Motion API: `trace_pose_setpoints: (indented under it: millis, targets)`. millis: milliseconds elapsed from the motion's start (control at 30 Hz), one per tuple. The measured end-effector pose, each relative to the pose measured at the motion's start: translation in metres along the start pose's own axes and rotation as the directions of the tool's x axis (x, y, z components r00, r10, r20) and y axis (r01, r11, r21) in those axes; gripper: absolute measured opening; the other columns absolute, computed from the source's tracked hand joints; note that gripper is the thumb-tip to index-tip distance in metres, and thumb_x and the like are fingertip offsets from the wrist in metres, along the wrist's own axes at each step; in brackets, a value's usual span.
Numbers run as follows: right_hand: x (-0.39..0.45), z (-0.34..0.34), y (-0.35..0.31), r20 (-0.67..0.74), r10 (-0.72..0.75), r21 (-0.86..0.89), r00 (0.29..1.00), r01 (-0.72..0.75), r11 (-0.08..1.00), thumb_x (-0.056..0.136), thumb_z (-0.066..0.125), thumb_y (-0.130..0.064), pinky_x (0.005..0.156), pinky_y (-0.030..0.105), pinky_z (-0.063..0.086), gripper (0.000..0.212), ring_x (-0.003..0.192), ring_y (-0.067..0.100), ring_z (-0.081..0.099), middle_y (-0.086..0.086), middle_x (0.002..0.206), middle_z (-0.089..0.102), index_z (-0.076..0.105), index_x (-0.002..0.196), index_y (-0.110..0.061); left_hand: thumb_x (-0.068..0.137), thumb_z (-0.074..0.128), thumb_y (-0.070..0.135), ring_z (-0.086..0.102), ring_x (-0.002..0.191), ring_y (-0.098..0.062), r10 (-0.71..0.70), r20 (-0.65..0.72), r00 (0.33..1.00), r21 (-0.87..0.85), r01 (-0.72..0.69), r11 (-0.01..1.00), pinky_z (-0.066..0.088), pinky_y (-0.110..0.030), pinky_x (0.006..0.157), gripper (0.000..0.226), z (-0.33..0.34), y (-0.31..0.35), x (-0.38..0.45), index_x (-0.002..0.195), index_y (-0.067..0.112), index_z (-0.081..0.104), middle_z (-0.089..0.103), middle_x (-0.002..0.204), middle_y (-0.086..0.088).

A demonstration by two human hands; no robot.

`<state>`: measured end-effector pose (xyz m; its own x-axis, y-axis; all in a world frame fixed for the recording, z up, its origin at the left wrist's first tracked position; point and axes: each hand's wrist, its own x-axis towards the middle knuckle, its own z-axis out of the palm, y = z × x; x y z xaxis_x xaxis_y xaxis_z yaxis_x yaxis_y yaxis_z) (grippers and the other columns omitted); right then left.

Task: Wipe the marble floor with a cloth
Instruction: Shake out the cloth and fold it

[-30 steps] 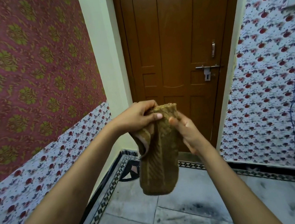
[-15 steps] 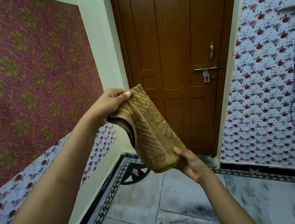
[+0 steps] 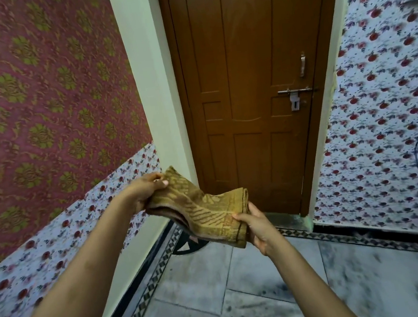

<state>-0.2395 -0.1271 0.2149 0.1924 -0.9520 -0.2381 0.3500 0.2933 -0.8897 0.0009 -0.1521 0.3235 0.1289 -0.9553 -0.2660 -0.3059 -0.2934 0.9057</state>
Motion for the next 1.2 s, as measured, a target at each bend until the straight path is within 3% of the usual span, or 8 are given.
trace_pose_setpoints:
  millis: [367,467,633,800,900,967,1100,1200]
  targets:
    - [0.001,0.033,-0.014,-0.072,-0.313,-0.624,0.947,0.202,0.755,0.088,0.058,-0.011,0.096,0.04,0.048,0.038,0.111,0.021,0.058,0.004,0.119,0.064,0.055,0.126,-0.011,0.099,0.043,0.019,0.06,0.093,-0.028,0.066,0.078,0.995,-0.037,-0.063,0.997,0.054,-0.035,0.071,0.018,0.077,-0.011,-0.012,0.112,0.023,0.054,0.061,0.103,-0.011]
    - [-0.003,0.038,-0.02,-0.093,-0.38,-0.687,0.92,0.218,0.694,0.089,0.059,-0.023,0.093,0.036,0.049,0.036,0.107,0.018,0.058,0.004,0.118,0.064,0.059,0.124,-0.012,0.099,0.043,0.017,0.06,0.1,-0.029,0.129,0.117,0.985,-0.083,-0.12,0.989,0.052,-0.043,0.088,0.022,0.096,-0.011,-0.015,0.116,0.021,0.056,0.063,0.107,-0.012]
    - [-0.019,0.039,-0.037,0.021,-0.079,-0.157,0.997,0.082,0.984,0.099,0.033,-0.038,0.08,0.029,0.046,0.041,0.101,0.018,0.057,0.007,0.111,0.062,0.052,0.126,-0.014,0.095,0.05,0.033,0.061,0.105,-0.029,0.074,0.14,0.987,-0.227,-0.041,0.973,0.051,-0.044,0.09,0.03,0.104,-0.011,-0.018,0.122,0.021,0.057,0.064,0.114,-0.012]
    - [-0.017,0.026,-0.046,0.07,-0.047,-0.027,0.996,0.049,0.998,0.098,0.021,-0.05,0.088,0.035,0.049,0.063,0.114,0.028,0.055,0.017,0.133,0.053,0.036,0.141,-0.006,0.088,0.061,0.016,0.063,0.086,-0.026,0.079,0.094,0.992,-0.323,-0.045,0.945,0.053,-0.038,0.071,0.033,0.112,-0.021,-0.013,0.12,0.012,0.054,0.065,0.096,-0.011]
    - [-0.015,0.018,-0.043,-0.163,-0.25,-0.164,0.954,0.224,0.961,0.1,0.034,-0.037,0.073,0.026,0.051,0.045,0.092,0.018,0.062,0.009,0.114,0.063,0.046,0.132,-0.008,0.089,0.048,0.005,0.057,0.069,-0.024,0.006,0.095,0.995,-0.487,0.041,0.873,0.049,-0.029,0.055,0.025,0.111,-0.021,-0.012,0.112,0.012,0.055,0.06,0.08,-0.011]
    - [-0.012,0.007,-0.037,-0.325,-0.299,-0.231,0.897,0.231,0.945,0.094,0.05,-0.033,0.081,0.029,0.046,0.037,0.101,0.017,0.056,0.004,0.118,0.059,0.052,0.125,-0.012,0.089,0.043,0.007,0.056,0.071,-0.025,-0.007,0.148,0.989,-0.571,0.091,0.816,0.049,-0.03,0.059,0.021,0.107,-0.022,-0.011,0.106,0.014,0.054,0.06,0.082,-0.011]
    - [-0.017,0.003,-0.022,-0.024,0.06,0.174,0.998,-0.055,0.983,0.08,0.06,-0.051,0.099,0.047,0.046,0.054,0.112,0.029,0.058,0.013,0.119,0.064,0.056,0.12,-0.015,0.091,0.036,0.007,0.059,0.077,-0.028,0.018,0.239,0.971,-0.656,0.148,0.74,0.05,-0.039,0.07,0.019,0.109,-0.026,-0.008,0.087,0.016,0.052,0.061,0.086,-0.012]
    - [-0.019,0.004,-0.012,-0.016,-0.006,0.279,1.0,0.011,0.96,0.091,0.053,-0.03,0.082,0.041,0.055,0.026,0.098,0.028,0.064,0.014,0.107,0.067,0.058,0.111,-0.014,0.091,0.041,0.016,0.062,0.076,-0.027,-0.03,0.289,0.957,-0.617,0.21,0.758,0.053,-0.035,0.059,0.018,0.114,-0.038,-0.01,0.097,0.011,0.057,0.065,0.087,-0.012]
